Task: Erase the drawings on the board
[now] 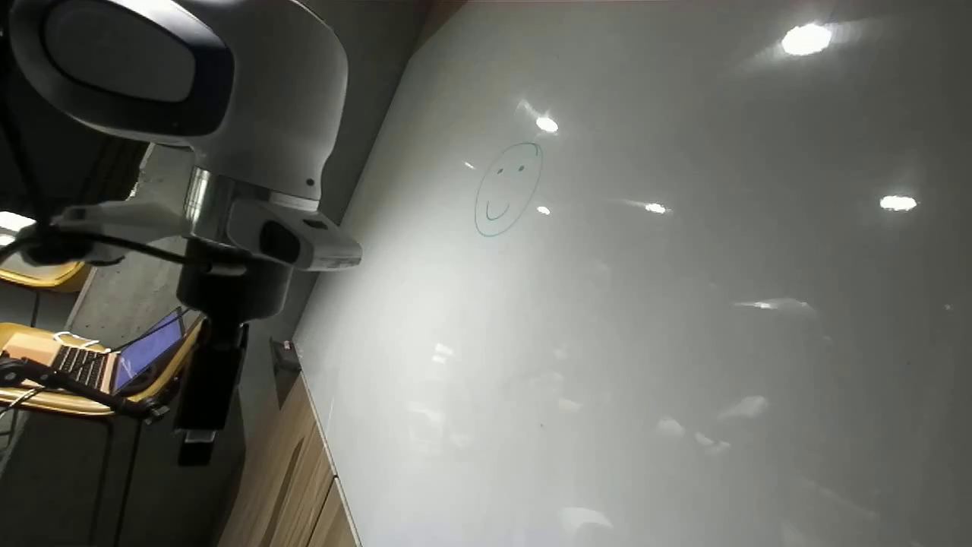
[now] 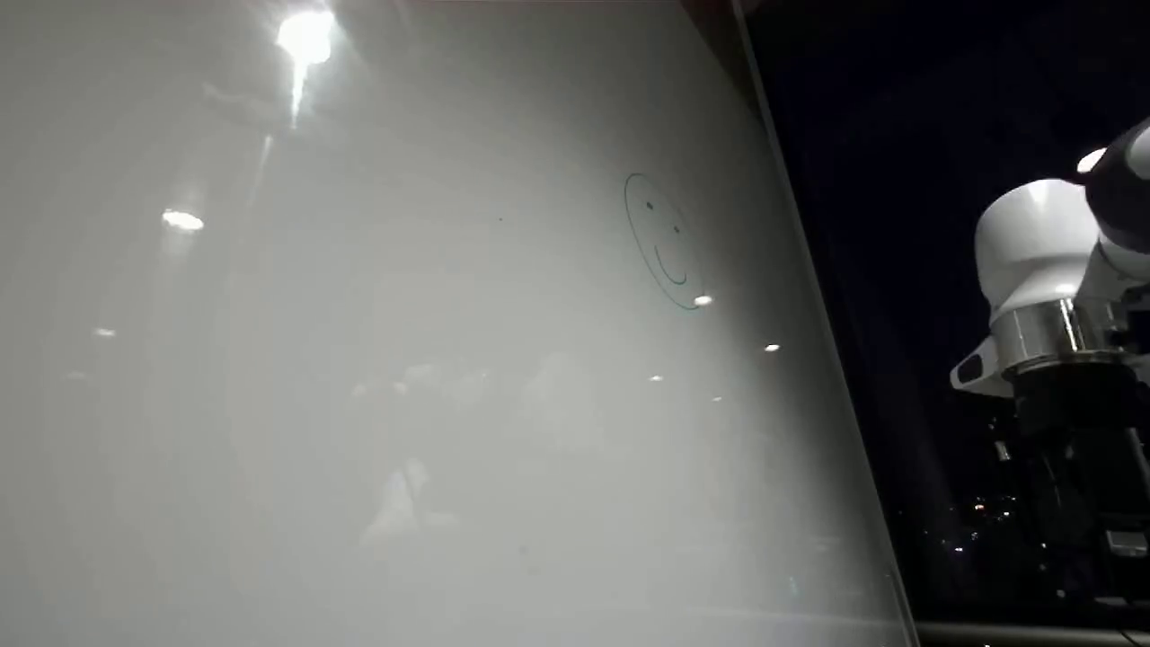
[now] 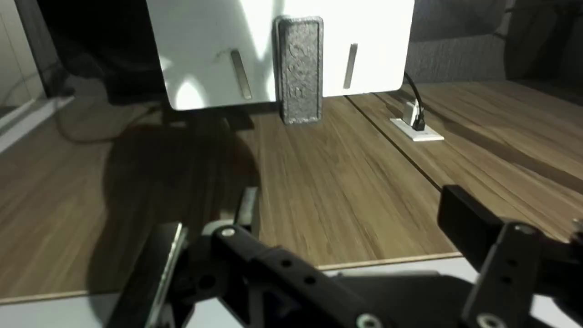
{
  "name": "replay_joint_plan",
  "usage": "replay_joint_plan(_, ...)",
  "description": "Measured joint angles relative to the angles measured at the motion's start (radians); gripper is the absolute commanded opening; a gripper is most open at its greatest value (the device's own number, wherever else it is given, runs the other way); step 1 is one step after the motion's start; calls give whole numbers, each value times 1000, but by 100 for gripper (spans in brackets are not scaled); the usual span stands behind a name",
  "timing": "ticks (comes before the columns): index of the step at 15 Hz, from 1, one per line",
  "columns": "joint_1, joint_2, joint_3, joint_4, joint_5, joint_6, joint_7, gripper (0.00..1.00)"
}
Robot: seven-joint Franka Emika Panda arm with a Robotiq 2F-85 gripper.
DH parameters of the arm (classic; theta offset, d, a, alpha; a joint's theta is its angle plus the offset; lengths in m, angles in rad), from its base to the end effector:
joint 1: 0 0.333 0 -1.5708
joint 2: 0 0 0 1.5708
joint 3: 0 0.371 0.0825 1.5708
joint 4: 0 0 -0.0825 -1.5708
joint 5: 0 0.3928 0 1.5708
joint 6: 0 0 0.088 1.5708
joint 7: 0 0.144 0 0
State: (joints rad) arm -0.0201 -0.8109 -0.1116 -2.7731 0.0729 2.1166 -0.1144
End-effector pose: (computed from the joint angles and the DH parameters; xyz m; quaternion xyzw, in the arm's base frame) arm 0.2903 -0.0317 0.4454 -0.9945 0.0110 -0.0821 0.0644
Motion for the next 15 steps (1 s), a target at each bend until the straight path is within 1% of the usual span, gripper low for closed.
replay_joint_plan(3,63,17,53,-3,5,111,6,100)
replay_joint_plan(5,91,67,93,-10,5,194,16,100)
replay_joint_plan(7,101,139,122,-14,3,272,25,100)
replay_joint_plan(9,96,228,144,-18,-13,350,48,100)
replay_joint_plan(11,74,321,166,-21,-53,408,94,100)
replay_joint_plan(15,5,472,213,-22,-178,461,217,100)
